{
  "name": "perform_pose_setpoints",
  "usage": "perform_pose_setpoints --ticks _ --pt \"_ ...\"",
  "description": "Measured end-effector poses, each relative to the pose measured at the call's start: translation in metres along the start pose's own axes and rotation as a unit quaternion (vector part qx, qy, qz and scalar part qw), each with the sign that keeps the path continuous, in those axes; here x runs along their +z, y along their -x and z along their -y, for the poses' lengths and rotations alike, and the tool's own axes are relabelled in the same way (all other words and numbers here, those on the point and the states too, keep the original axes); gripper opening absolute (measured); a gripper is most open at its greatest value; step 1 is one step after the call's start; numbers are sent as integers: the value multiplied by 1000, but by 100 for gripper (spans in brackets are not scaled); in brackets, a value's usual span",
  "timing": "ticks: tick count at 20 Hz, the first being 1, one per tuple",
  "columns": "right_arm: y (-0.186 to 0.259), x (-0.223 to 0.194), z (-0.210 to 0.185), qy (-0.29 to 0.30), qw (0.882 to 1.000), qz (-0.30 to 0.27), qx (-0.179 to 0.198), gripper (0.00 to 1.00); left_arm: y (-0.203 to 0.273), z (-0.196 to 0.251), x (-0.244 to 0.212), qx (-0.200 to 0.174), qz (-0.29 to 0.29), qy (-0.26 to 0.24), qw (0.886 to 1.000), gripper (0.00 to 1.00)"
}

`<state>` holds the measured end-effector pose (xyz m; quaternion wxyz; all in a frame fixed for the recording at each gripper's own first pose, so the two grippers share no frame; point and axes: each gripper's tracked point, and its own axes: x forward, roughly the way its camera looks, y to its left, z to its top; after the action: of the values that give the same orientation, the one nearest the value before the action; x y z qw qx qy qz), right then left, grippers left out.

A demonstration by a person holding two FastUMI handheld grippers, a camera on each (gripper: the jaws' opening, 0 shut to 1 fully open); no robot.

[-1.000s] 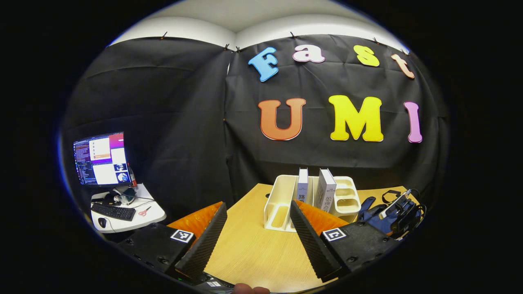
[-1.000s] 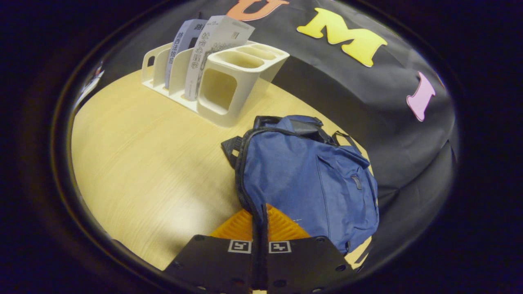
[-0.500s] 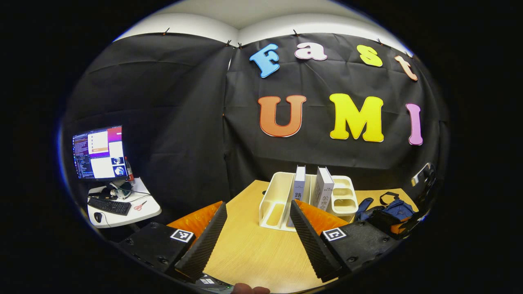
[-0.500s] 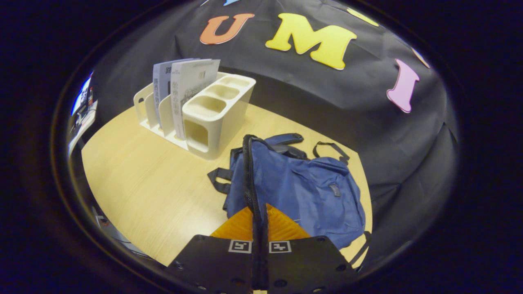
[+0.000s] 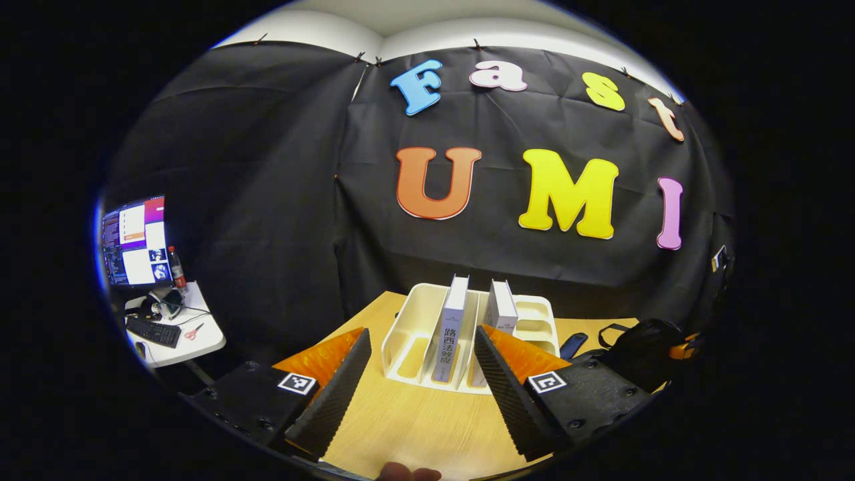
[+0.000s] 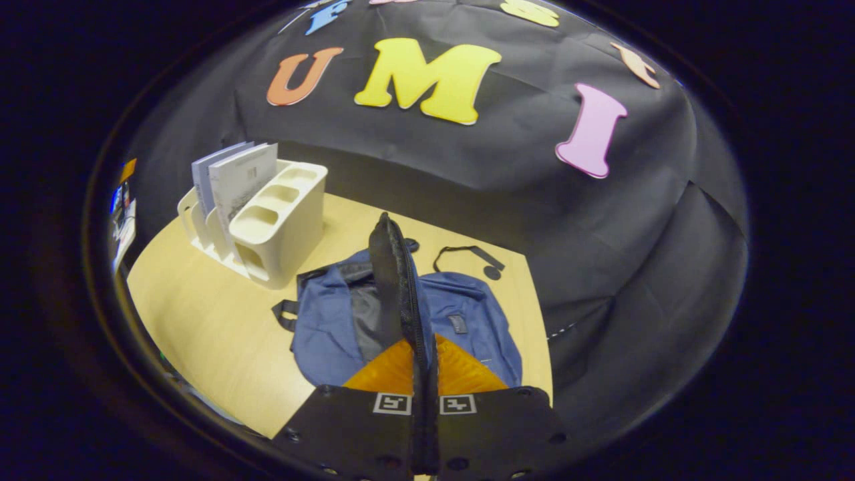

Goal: Open the schoolbag, grab two books from the bookshelf and put them into the schoolbag.

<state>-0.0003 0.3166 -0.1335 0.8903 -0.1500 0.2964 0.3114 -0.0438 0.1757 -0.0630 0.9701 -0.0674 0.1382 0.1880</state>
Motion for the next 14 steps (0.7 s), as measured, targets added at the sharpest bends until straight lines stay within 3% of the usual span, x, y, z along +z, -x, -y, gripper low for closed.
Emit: perform_pose_setpoints --ticks 8,13,14 --pt "-6 9 71 -40 999 9 -9 1 -48 80 33 -86 -37 -34 995 99" --pt "-15 -2 103 -51 999 2 -9 4 -91 128 40 -128 -101 -51 985 98" --pt "-16 -5 107 -55 998 -1 -7 1 -99 130 39 -128 -116 -52 984 98"
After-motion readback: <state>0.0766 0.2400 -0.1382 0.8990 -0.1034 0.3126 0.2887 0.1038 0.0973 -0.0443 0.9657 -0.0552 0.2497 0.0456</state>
